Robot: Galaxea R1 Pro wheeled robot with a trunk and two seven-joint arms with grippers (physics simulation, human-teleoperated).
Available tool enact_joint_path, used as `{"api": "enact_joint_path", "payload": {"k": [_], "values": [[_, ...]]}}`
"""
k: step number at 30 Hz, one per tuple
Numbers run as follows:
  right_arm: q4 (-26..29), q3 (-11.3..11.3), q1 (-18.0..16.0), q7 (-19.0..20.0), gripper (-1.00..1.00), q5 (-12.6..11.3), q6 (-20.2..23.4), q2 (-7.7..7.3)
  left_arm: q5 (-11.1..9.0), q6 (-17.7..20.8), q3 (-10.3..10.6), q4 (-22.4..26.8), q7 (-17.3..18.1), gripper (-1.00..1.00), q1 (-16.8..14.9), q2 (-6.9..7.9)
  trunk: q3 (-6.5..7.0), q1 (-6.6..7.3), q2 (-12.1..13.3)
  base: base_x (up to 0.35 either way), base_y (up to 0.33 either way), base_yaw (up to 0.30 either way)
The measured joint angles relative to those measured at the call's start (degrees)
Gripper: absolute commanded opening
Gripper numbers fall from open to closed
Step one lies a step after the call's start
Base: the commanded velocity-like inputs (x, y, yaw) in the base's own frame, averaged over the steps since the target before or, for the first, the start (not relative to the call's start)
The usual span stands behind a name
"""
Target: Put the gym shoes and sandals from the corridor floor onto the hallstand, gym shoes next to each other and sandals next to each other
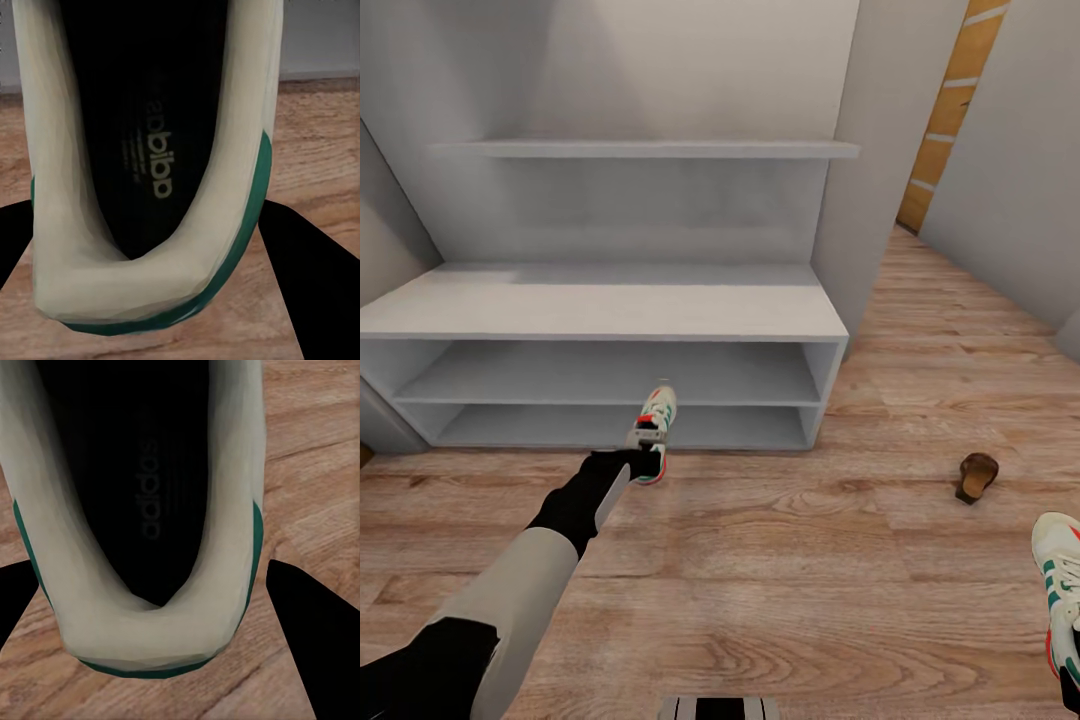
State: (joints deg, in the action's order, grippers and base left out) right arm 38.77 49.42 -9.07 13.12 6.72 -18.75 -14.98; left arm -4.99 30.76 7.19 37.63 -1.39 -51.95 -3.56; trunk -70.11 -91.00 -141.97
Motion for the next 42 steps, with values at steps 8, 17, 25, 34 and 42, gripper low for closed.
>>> {"api": "enact_joint_path", "payload": {"k": [8,17,25,34,42], "values": [[0.02,0.00,0.02,0.02,-1.00,0.00,-0.01,0.00,0.27,-0.04,0.00,0.49,-0.11,-1.00,0.03,-0.11,-0.02,0.03,0.00,0.189,0.000,0.000],[0.01,0.04,0.01,0.02,-1.00,0.01,0.00,0.00,0.28,-0.09,-0.10,0.53,-0.24,-1.00,0.13,-0.06,-0.02,0.03,0.00,0.334,0.000,0.000],[-0.06,0.03,0.01,0.01,-1.00,0.02,0.01,0.00,0.28,-0.09,-0.10,0.53,-0.25,-1.00,0.11,-0.07,-0.02,0.03,0.00,0.339,0.000,0.000],[-0.08,0.02,0.02,0.02,-1.00,0.03,-0.01,0.00,0.28,-0.15,-0.10,0.53,-0.25,-1.00,0.11,-0.07,-0.02,0.03,0.00,0.318,0.000,0.000],[-0.07,0.00,0.02,0.01,-1.00,-0.01,0.01,0.00,0.32,-0.18,-0.10,0.53,-0.25,-1.00,0.24,0.02,-0.02,0.01,0.00,0.051,0.000,0.000]]}}
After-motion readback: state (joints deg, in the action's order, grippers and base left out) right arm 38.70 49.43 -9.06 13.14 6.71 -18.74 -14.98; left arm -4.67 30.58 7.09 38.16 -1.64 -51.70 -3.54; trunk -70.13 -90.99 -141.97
